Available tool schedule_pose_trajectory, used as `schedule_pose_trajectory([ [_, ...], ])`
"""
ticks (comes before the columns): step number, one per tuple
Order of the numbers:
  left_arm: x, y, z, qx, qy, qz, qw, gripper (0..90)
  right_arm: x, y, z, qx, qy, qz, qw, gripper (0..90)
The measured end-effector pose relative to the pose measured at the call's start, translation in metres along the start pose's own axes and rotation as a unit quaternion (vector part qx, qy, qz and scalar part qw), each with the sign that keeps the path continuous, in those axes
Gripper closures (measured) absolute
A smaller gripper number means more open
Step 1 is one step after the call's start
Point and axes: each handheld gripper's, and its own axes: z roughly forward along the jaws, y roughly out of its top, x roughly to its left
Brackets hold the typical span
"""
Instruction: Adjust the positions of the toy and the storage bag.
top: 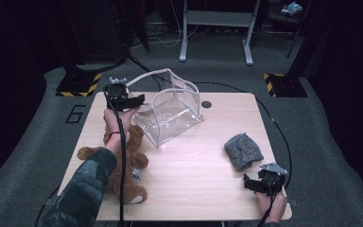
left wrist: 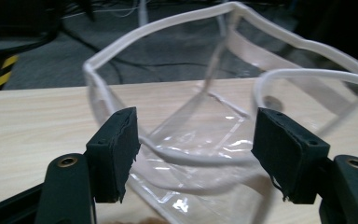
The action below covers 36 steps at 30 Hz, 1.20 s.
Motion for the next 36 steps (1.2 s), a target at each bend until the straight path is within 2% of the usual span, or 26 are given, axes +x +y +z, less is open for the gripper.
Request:
schedule_pose_trajectory([
  [2, 0.004, 0.0, 0.007, 0.007, 0.012, -0.01, 0.9998, 29.6, 0.0, 0.0, 0.0, 0.0, -0.001, -0.001, 1.0, 2.4],
  [7, 0.005, -0.005, 0.028, 0.052, 0.018, -0.025, 0.9982, 31.8, 0.0, 0.0, 0.0, -0.001, -0.001, -0.001, 1.0, 2.5],
  [8, 0.005, -0.007, 0.03, 0.052, 0.016, -0.038, 0.9978, 37.6, 0.0, 0.0, 0.0, -0.001, -0.001, -0.001, 1.0, 2.6],
  [9, 0.005, -0.008, 0.031, 0.052, 0.012, -0.041, 0.9977, 41.3, 0.0, 0.0, 0.0, -0.001, -0.001, -0.001, 1.0, 2.6],
  [10, 0.004, -0.008, 0.032, 0.059, 0.009, -0.038, 0.9975, 49.0, 0.0, 0.0, 0.0, -0.001, 0.0, -0.001, 1.0, 2.7],
  [13, 0.002, -0.009, 0.034, 0.066, 0.001, -0.033, 0.9973, 62.1, 0.001, 0.0, -0.001, 0.0, -0.001, 0.003, 1.0, 2.9],
  [14, 0.0, -0.01, 0.034, 0.069, -0.009, -0.022, 0.9973, 65.8, 0.001, 0.0, -0.001, 0.0, -0.002, 0.004, 1.0, 2.9],
  [16, 0.0, -0.01, 0.034, 0.069, -0.014, -0.018, 0.9973, 68.9, 0.001, 0.0, -0.001, 0.0, -0.001, 0.003, 1.0, 2.9],
  [17, 0.001, -0.011, 0.034, 0.069, -0.028, -0.022, 0.997, 70.7, 0.0, 0.0, 0.0, -0.001, 0.0, 0.001, 1.0, 3.0],
  [18, 0.002, -0.011, 0.033, 0.073, -0.033, -0.019, 0.9966, 72.2, 0.001, 0.0, -0.001, 0.001, 0.0, 0.005, 1.0, 3.2],
  [19, 0.002, -0.011, 0.033, 0.073, -0.033, -0.019, 0.9966, 72.8, 0.001, 0.0, -0.001, 0.001, 0.0, 0.005, 1.0, 3.2],
  [20, 0.001, -0.012, 0.032, 0.074, -0.047, -0.007, 0.9961, 73.8, -0.001, 0.0, 0.0, 0.0, 0.004, 0.002, 1.0, 3.2],
  [21, 0.001, -0.012, 0.032, 0.075, -0.053, -0.003, 0.9958, 74.6, -0.001, 0.0, 0.0, 0.001, 0.005, 0.005, 1.0, 3.2],
  [24, -0.001, -0.014, 0.031, 0.075, -0.07, -0.003, 0.9948, 75.8, 0.0, 0.0, 0.0, 0.002, 0.005, 0.004, 1.0, 3.2],
  [27, -0.003, -0.015, 0.029, 0.08, -0.085, 0.005, 0.9931, 76.5, 0.0, 0.0, 0.0, 0.0, 0.005, 0.005, 1.0, 3.3],
  [29, -0.006, -0.017, 0.027, 0.081, -0.096, 0.001, 0.9921, 76.7, -0.001, 0.0, 0.0, 0.001, 0.006, 0.006, 1.0, 3.3],
  [31, -0.006, -0.018, 0.027, 0.082, -0.1, 0.009, 0.9916, 76.9, -0.001, 0.0, 0.0, 0.002, 0.007, 0.008, 0.9999, 3.4],
  [34, -0.01, -0.021, 0.023, 0.088, -0.121, 0.011, 0.9887, 77.2, -0.002, 0.001, 0.0, 0.01, 0.016, 0.011, 0.9998, 3.4],
  [36, -0.012, -0.021, 0.021, 0.092, -0.126, 0.016, 0.9877, 77.4, -0.002, 0.001, 0.0, 0.011, 0.02, 0.007, 0.9997, 3.4],
])
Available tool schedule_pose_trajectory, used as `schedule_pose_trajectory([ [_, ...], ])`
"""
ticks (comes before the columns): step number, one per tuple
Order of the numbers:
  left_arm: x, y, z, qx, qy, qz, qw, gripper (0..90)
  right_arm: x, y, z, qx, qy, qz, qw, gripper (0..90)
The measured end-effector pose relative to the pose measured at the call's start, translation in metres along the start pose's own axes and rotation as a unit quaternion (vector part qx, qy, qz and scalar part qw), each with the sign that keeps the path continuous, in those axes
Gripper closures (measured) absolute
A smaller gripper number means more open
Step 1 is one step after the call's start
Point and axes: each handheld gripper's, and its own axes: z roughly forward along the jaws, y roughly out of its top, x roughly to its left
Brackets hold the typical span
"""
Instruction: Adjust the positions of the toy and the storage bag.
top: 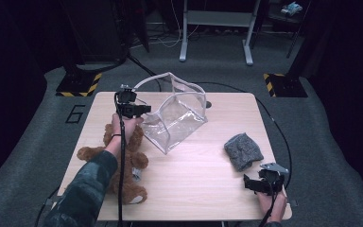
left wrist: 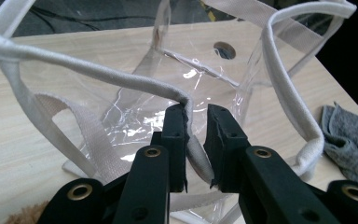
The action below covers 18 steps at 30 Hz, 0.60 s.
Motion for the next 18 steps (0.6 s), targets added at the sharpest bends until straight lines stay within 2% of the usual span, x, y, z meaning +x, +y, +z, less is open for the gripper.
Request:
schedule_pose_trajectory([
  [5, -0.005, -0.004, -0.002, 0.005, -0.023, 0.016, 0.9996, 77.9, 0.003, 0.003, -0.002, 0.0, -0.005, -0.011, 0.9999, 3.8],
  [8, -0.009, -0.007, -0.003, 0.007, -0.035, 0.025, 0.9991, 78.0, 0.007, 0.012, -0.008, -0.005, -0.001, -0.022, 0.9997, 4.1],
  [13, -0.017, -0.012, -0.006, 0.015, -0.05, 0.04, 0.9978, 78.0, 0.015, 0.038, -0.022, -0.02, 0.018, -0.031, 0.9992, 4.2],
  [14, -0.017, -0.013, -0.006, 0.017, -0.055, 0.052, 0.997, 78.0, 0.016, 0.044, -0.025, -0.024, 0.022, -0.036, 0.9988, 4.5],
  [18, -0.024, -0.019, -0.008, 0.021, -0.069, 0.052, 0.9961, 78.0, 0.023, 0.069, -0.031, -0.033, 0.044, -0.043, 0.9976, 4.8],
])
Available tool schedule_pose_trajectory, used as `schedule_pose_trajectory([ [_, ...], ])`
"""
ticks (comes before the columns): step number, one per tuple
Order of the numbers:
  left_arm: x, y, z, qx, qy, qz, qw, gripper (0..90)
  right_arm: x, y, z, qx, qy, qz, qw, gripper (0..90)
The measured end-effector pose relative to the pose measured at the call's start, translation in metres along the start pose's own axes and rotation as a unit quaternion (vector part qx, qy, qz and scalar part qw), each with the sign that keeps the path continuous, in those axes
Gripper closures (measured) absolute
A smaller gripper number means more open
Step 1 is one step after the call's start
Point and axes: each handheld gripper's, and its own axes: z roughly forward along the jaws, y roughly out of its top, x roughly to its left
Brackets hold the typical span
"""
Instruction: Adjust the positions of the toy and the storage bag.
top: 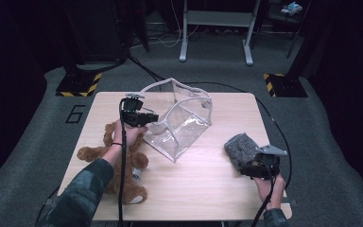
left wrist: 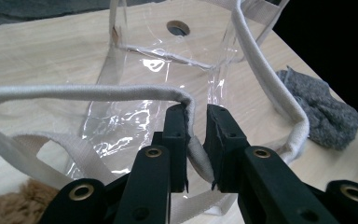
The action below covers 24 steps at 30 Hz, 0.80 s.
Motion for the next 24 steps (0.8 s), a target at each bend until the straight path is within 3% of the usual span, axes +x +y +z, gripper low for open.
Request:
schedule_pose_trajectory([
  [2, -0.002, -0.002, 0.0, 0.0, -0.006, 0.001, 1.0, 78.0, 0.001, 0.007, 0.0, -0.002, 0.004, -0.006, 1.0, 4.8],
  [14, -0.011, -0.014, -0.011, 0.02, -0.034, 0.026, 0.9989, 77.7, 0.026, 0.091, 0.008, -0.03, 0.04, -0.04, 0.9979, 6.3],
  [17, -0.012, -0.015, -0.013, 0.022, -0.034, 0.021, 0.999, 77.0, 0.033, 0.11, 0.012, -0.035, 0.046, -0.051, 0.997, 6.8],
  [20, -0.011, -0.014, -0.014, 0.023, -0.025, 0.01, 0.9994, 66.1, 0.038, 0.128, 0.018, -0.039, 0.052, -0.058, 0.9962, 8.0],
  [22, -0.01, -0.013, -0.015, 0.027, -0.012, 0.0, 0.9996, 50.4, 0.042, 0.141, 0.024, -0.042, 0.061, -0.054, 0.9958, 8.4],
  [24, -0.007, -0.012, -0.018, 0.029, 0.001, -0.009, 0.9995, 41.1, 0.043, 0.151, 0.028, -0.037, 0.062, -0.061, 0.9955, 10.1],
])
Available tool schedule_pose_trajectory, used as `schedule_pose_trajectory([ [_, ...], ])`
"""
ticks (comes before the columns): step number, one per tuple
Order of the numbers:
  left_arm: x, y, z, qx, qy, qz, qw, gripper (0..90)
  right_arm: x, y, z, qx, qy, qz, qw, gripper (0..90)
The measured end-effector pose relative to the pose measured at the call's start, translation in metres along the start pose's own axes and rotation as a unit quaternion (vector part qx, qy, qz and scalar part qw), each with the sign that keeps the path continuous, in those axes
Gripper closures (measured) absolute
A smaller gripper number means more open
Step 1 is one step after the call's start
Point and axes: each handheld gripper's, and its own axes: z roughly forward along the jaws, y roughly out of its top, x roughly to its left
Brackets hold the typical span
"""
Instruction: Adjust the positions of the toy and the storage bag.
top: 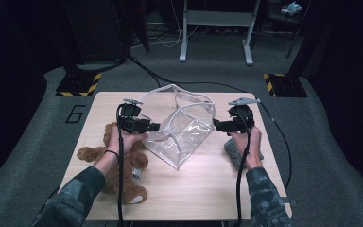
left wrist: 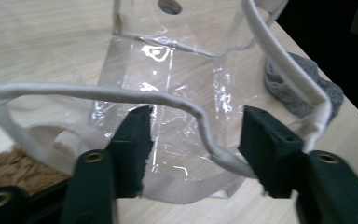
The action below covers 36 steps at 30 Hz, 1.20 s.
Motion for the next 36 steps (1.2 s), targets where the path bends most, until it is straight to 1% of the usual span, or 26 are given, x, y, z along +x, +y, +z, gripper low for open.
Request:
schedule_pose_trajectory([
  [1, 0.001, 0.0, -0.001, -0.003, 0.005, -0.009, 0.9999, 38.2, -0.001, 0.006, 0.005, -0.002, 0.006, 0.004, 1.0, 10.2],
  [2, 0.002, 0.0, -0.002, -0.001, 0.01, -0.013, 0.9999, 36.6, -0.001, 0.01, 0.008, -0.001, 0.007, 0.012, 0.9999, 11.6],
  [3, 0.002, 0.001, -0.003, -0.002, 0.02, -0.015, 0.9997, 34.0, -0.002, 0.013, 0.01, 0.0, 0.007, 0.01, 0.9999, 13.6],
  [4, 0.002, 0.001, -0.003, -0.002, 0.02, -0.015, 0.9997, 32.6, -0.003, 0.017, 0.013, -0.002, 0.011, 0.013, 0.9999, 15.0],
  [6, 0.004, 0.001, -0.006, -0.005, 0.036, -0.026, 0.999, 32.6, -0.005, 0.025, 0.018, -0.003, 0.014, 0.02, 0.9997, 20.3],
  [7, 0.006, 0.001, -0.007, -0.003, 0.035, -0.025, 0.9991, 32.9, -0.006, 0.029, 0.022, -0.002, 0.012, 0.023, 0.9997, 24.4],
  [8, 0.006, 0.001, -0.007, -0.002, 0.037, -0.028, 0.9989, 33.4, -0.006, 0.032, 0.024, -0.003, 0.01, 0.026, 0.9996, 27.4],
  [9, 0.008, 0.001, -0.008, 0.001, 0.035, -0.029, 0.999, 34.1, -0.008, 0.035, 0.026, -0.006, 0.016, 0.029, 0.9994, 30.5],
  [11, 0.01, 0.0, -0.009, 0.003, 0.034, -0.029, 0.999, 37.9, -0.009, 0.04, 0.029, -0.009, 0.007, 0.039, 0.9992, 38.4],
  [12, 0.01, -0.001, -0.009, 0.004, 0.032, -0.028, 0.9991, 40.1, -0.011, 0.044, 0.031, -0.011, 0.013, 0.048, 0.9987, 41.9],
  [13, 0.011, -0.001, -0.009, 0.007, 0.028, -0.032, 0.9991, 41.0, -0.012, 0.046, 0.033, -0.012, 0.007, 0.044, 0.9989, 45.9],
  [14, 0.011, -0.002, -0.01, 0.008, 0.028, -0.034, 0.999, 42.9, -0.012, 0.049, 0.035, -0.007, 0.004, 0.047, 0.9989, 47.2],
  [16, 0.011, -0.002, -0.01, 0.011, 0.026, -0.03, 0.9992, 45.4, -0.013, 0.054, 0.038, -0.011, 0.011, 0.057, 0.9983, 51.4],
  [18, 0.011, -0.002, -0.01, 0.013, 0.025, -0.03, 0.9992, 48.0, -0.012, 0.057, 0.042, -0.008, 0.002, 0.057, 0.9984, 54.4],
  [21, 0.011, -0.002, -0.009, 0.016, 0.017, -0.03, 0.9993, 54.5, -0.012, 0.058, 0.05, 0.009, 0.012, 0.063, 0.9979, 60.3],
  [22, 0.011, -0.002, -0.009, 0.017, 0.014, -0.029, 0.9993, 57.4, -0.01, 0.058, 0.052, 0.008, 0.021, 0.064, 0.9977, 63.8],
  [23, 0.011, -0.002, -0.009, 0.017, 0.014, -0.029, 0.9993, 60.9, -0.009, 0.058, 0.053, 0.012, 0.022, 0.064, 0.9976, 68.7],
  [24, 0.011, -0.001, -0.008, 0.02, 0.012, -0.023, 0.9995, 65.1, -0.007, 0.058, 0.054, 0.013, 0.023, 0.06, 0.9978, 75.2],
  [25, 0.011, -0.001, -0.008, 0.02, 0.012, -0.023, 0.9995, 68.6, -0.007, 0.058, 0.054, 0.013, 0.023, 0.06, 0.9978, 75.2],
  [26, 0.009, 0.0, -0.007, 0.02, 0.011, -0.019, 0.9995, 72.8, -0.004, 0.057, 0.054, 0.013, 0.025, 0.048, 0.9984, 84.6],
  [27, 0.009, 0.001, -0.006, 0.024, 0.011, -0.012, 0.9996, 75.4, -0.002, 0.056, 0.052, 0.01, 0.024, 0.046, 0.9986, 85.2],
  [28, 0.009, 0.001, -0.006, 0.024, 0.011, -0.012, 0.9996, 77.1, -0.002, 0.056, 0.052, 0.01, 0.024, 0.046, 0.9986, 85.2],
  [29, 0.007, 0.004, -0.005, 0.026, 0.014, -0.006, 0.9995, 78.6, 0.0, 0.056, 0.049, 0.017, 0.029, 0.043, 0.9985, 86.1],
  [31, 0.006, 0.007, -0.003, 0.03, 0.02, -0.008, 0.9993, 80.0, 0.003, 0.055, 0.046, 0.019, 0.022, 0.043, 0.9987, 86.4],
  [34, 0.007, 0.01, -0.002, 0.034, 0.024, -0.005, 0.9991, 81.3, 0.0, 0.05, 0.039, 0.018, 0.022, 0.039, 0.9989, 86.7],
  [36, 0.008, 0.015, 0.003, 0.037, 0.036, -0.006, 0.9987, 81.6, -0.003, 0.045, 0.033, 0.019, 0.023, 0.045, 0.9986, 86.7],
])
